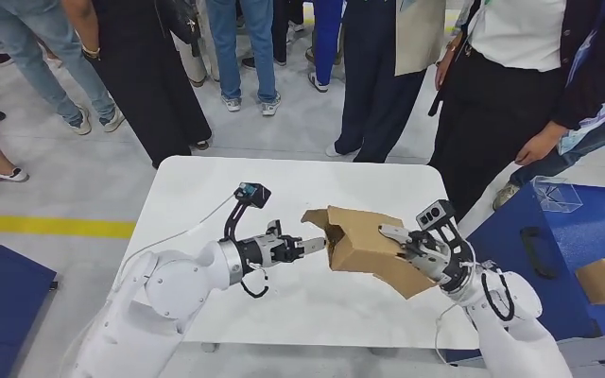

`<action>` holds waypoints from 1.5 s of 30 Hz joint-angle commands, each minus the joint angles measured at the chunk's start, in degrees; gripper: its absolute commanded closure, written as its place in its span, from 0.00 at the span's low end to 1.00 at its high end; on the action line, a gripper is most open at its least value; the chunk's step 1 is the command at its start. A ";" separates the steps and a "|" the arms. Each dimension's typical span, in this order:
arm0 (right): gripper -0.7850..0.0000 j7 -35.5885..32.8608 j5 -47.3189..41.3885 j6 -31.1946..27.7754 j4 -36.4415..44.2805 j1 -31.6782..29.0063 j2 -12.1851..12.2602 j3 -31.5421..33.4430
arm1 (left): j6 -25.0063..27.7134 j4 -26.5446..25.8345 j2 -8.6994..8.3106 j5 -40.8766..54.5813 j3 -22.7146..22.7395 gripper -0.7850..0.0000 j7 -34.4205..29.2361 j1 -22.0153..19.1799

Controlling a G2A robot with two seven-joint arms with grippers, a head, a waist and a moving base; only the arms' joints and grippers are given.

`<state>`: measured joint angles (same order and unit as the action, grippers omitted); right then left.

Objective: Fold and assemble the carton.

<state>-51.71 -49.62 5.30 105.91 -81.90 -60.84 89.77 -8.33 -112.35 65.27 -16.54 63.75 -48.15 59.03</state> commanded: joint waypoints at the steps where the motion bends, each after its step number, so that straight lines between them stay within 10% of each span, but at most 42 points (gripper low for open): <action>1: 1.00 0.45 2.50 -2.83 -0.21 -0.06 0.00 0.10 | -0.07 -1.57 -0.27 0.13 1.82 0.00 0.53 1.23; 8: 1.00 0.03 10.38 -9.62 0.00 -0.91 0.04 -0.85 | 3.71 -6.32 -0.72 1.04 4.90 0.00 3.33 4.79; 29: 1.00 -3.67 8.50 -9.55 1.05 -2.78 0.18 -0.99 | -1.71 1.82 0.96 -2.35 -5.01 0.00 2.05 -2.59; 37: 1.00 -1.90 1.42 -0.61 -1.67 -1.47 0.06 -1.76 | 0.90 -1.19 0.87 -2.05 -3.33 0.00 4.86 -0.97; 45: 1.00 -5.12 -10.68 18.07 -6.79 2.02 0.28 -2.50 | 3.03 -8.39 -1.01 -2.44 10.65 0.00 8.27 8.00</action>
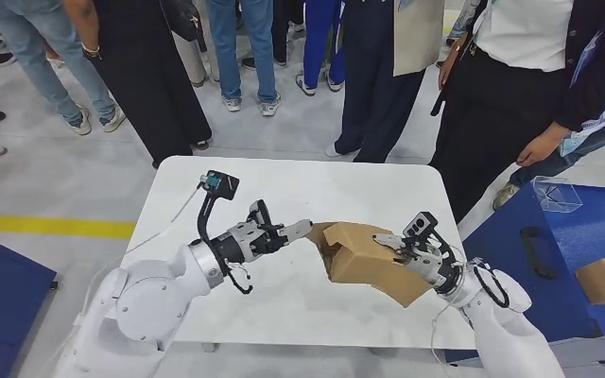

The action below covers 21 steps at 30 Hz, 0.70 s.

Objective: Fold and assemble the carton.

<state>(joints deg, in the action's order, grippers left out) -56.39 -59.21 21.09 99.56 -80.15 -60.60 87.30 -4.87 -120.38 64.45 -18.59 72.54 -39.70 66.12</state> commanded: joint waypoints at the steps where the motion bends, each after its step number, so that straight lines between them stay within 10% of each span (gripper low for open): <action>1: 1.00 -0.98 -2.02 4.14 -0.84 0.55 0.10 -0.07 | -0.87 -0.48 -0.37 -0.51 3.15 0.00 -0.70 1.55; 21: 1.00 -3.11 -4.50 10.76 -0.20 0.15 0.96 0.01 | 0.09 7.50 0.33 0.76 -6.65 0.00 -11.07 -6.74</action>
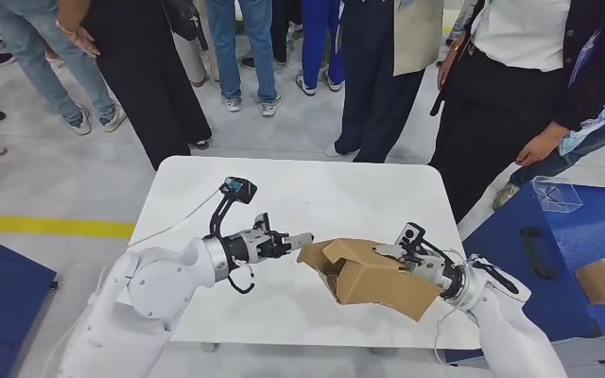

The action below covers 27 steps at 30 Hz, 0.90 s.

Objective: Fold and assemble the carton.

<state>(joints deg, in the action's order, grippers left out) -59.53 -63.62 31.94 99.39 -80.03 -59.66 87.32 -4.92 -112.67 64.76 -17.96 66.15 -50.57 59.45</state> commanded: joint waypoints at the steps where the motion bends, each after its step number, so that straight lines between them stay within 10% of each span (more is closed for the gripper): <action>1: 1.00 0.13 -0.16 -0.20 -0.05 0.06 0.02 -0.02 | 0.30 -0.40 0.04 0.46 -0.54 0.00 -0.46 -0.12; 21: 1.00 3.23 -0.67 -4.24 0.46 0.29 0.15 0.08 | 0.45 -2.84 -0.04 6.51 1.29 0.00 2.44 1.14; 27: 1.00 6.56 -4.87 -6.82 -0.61 1.13 -0.20 0.82 | 7.79 -5.71 -0.52 7.41 4.38 0.00 5.60 5.18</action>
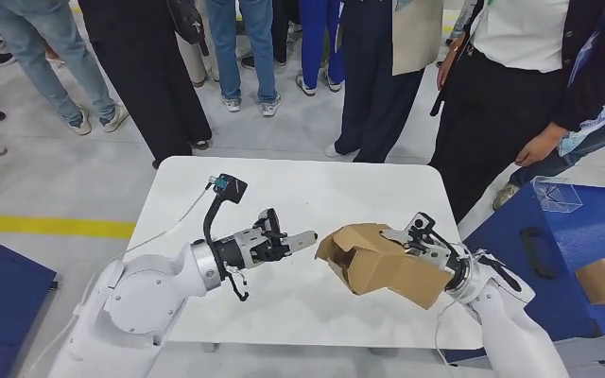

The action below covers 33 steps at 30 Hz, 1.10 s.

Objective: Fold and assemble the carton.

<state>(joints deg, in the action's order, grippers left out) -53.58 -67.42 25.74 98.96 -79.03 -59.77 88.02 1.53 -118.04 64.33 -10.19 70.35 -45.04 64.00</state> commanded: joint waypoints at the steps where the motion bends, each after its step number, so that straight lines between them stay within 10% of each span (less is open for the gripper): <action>1: 1.00 1.30 -2.28 -1.12 -0.32 0.24 -0.21 0.12 | 2.35 -1.10 -0.18 -1.10 0.23 0.00 0.06 1.23; 33: 1.00 -0.26 0.77 -6.73 3.16 -2.99 -0.21 1.80 | -6.94 4.10 1.61 -9.02 -11.88 0.00 -0.02 -5.09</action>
<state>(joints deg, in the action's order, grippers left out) -54.19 -67.10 19.96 102.13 -82.01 -59.96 89.67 -5.47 -113.54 65.98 -19.06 58.17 -45.48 58.64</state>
